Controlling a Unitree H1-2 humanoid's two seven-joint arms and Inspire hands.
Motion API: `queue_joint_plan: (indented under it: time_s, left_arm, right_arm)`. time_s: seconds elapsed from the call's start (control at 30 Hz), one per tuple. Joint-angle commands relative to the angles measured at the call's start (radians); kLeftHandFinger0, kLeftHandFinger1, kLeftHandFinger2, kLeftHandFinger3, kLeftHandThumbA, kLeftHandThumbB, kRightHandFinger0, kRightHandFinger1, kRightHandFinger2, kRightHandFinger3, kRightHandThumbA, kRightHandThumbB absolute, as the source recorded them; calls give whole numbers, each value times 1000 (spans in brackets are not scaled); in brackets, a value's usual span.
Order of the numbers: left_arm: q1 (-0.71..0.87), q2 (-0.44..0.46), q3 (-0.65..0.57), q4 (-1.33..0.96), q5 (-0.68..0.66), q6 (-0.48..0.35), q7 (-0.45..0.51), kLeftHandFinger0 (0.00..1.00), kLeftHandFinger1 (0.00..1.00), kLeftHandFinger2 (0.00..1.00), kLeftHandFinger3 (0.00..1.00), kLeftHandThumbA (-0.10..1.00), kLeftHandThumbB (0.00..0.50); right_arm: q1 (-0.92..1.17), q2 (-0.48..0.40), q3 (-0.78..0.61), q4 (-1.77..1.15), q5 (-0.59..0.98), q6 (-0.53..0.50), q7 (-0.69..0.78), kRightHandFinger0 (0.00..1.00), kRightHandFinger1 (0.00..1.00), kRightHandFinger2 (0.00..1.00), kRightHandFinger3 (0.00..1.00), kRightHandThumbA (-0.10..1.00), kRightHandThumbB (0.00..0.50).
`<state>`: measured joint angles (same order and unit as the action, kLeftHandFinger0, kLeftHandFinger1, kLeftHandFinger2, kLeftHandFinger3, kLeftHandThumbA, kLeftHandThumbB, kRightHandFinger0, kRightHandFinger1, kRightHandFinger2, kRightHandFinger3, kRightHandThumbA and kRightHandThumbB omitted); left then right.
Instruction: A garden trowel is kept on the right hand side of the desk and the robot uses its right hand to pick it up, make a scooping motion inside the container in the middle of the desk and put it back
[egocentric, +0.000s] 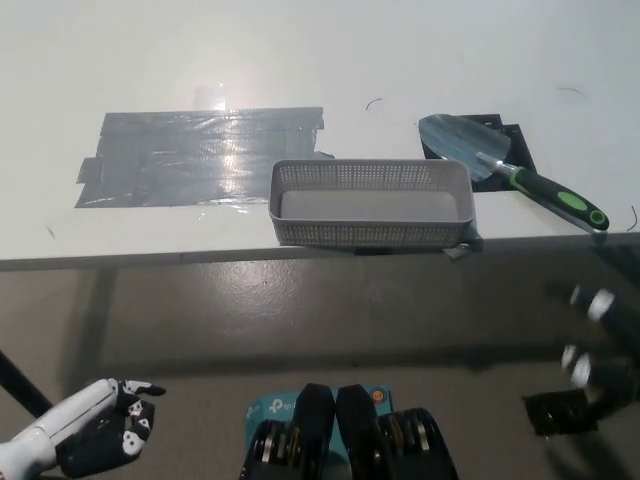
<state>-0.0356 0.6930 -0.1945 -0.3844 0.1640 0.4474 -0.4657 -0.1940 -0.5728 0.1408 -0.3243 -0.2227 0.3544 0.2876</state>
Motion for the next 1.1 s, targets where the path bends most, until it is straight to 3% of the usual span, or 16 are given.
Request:
queue_joint_plan:
  time_s: [0.0, 0.1, 0.13, 0.3, 0.4, 0.47, 0.77, 0.83, 1.07]
  left_arm:
    - [-7, 4, 24, -33, 35, 23, -46, 911, 858, 899, 1000, 1000, 178]
    - [-6, -5, 27, -35, 48, 23, -58, 902, 863, 907, 1000, 1000, 185]
    - [-6, -6, 27, -36, 52, 23, -61, 897, 869, 911, 1000, 1000, 194]
    - [0, -14, 32, -39, 65, 23, -70, 857, 850, 889, 1000, 1000, 193]
    - [1, -20, 40, -40, 72, 23, -81, 881, 853, 886, 1000, 1000, 167]
    - [3, -27, 37, -39, 68, 23, -84, 897, 862, 898, 1000, 1000, 173]
    - [9, -53, 58, -35, 112, 23, -124, 936, 879, 897, 1000, 1000, 176]
    - [8, -66, 76, -34, 116, 23, -140, 885, 848, 886, 1000, 1000, 168]
    - [-5, -68, 75, -28, 128, 23, -161, 891, 856, 888, 1000, 1000, 181]
  right_arm:
    - [-103, -23, -48, -94, -139, 36, -61, 1000, 1000, 1000, 1000, 607, 326]
    - [-180, -31, -44, -100, -279, 84, -82, 1000, 1000, 1000, 1000, 695, 493]
    - [-193, -29, -40, -89, -310, 73, -97, 1000, 1000, 1000, 1000, 757, 500]
    - [-228, -15, -32, -93, -422, 76, -119, 1000, 1000, 1000, 1000, 849, 500]
    - [-260, -1, -21, -82, -464, 87, -113, 1000, 1000, 1000, 1000, 905, 500]
    - [-268, 15, -16, -58, -467, 84, -112, 1000, 1000, 1000, 1000, 1000, 500]
    - [-373, 70, 37, 173, -492, 68, -92, 1000, 1000, 1000, 1000, 1000, 500]
    - [-402, 78, 42, 226, -486, 53, -97, 1000, 1000, 1000, 1000, 1000, 500]
    - [-487, 101, 61, 360, -466, 49, -75, 1000, 1000, 1000, 1000, 1000, 500]
